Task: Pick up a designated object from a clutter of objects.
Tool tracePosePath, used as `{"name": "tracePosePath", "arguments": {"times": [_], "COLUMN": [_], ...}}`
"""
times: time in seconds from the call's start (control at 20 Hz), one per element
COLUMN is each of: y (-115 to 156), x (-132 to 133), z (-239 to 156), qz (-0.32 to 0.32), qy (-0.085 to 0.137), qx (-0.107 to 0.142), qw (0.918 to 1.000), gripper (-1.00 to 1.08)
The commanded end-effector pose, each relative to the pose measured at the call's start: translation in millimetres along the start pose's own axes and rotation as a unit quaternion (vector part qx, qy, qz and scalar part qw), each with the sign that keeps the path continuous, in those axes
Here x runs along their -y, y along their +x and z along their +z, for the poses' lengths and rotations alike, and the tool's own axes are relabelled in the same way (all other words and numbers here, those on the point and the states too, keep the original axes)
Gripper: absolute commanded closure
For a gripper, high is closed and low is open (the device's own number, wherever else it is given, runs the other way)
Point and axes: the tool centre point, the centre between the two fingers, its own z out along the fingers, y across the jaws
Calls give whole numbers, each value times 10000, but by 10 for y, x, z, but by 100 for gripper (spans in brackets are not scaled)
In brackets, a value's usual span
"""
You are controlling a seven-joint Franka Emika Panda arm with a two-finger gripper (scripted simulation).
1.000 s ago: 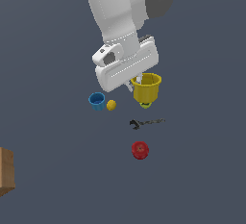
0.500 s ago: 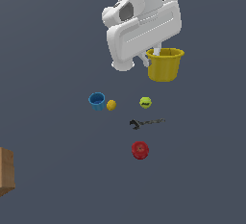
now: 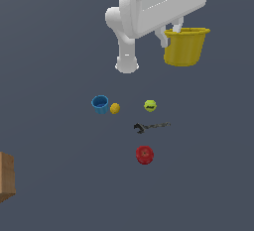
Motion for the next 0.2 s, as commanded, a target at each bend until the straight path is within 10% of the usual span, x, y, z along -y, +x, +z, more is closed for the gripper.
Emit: {"name": "tracePosePath", "arguments": {"times": [0.0, 0.15], "y": [41, 53], "x": [33, 42], "z": [-66, -86], "qz": [3, 5], "qy": [-5, -5], "qx": [-9, -11], "qw": [10000, 10000], "gripper": [108, 108]}}
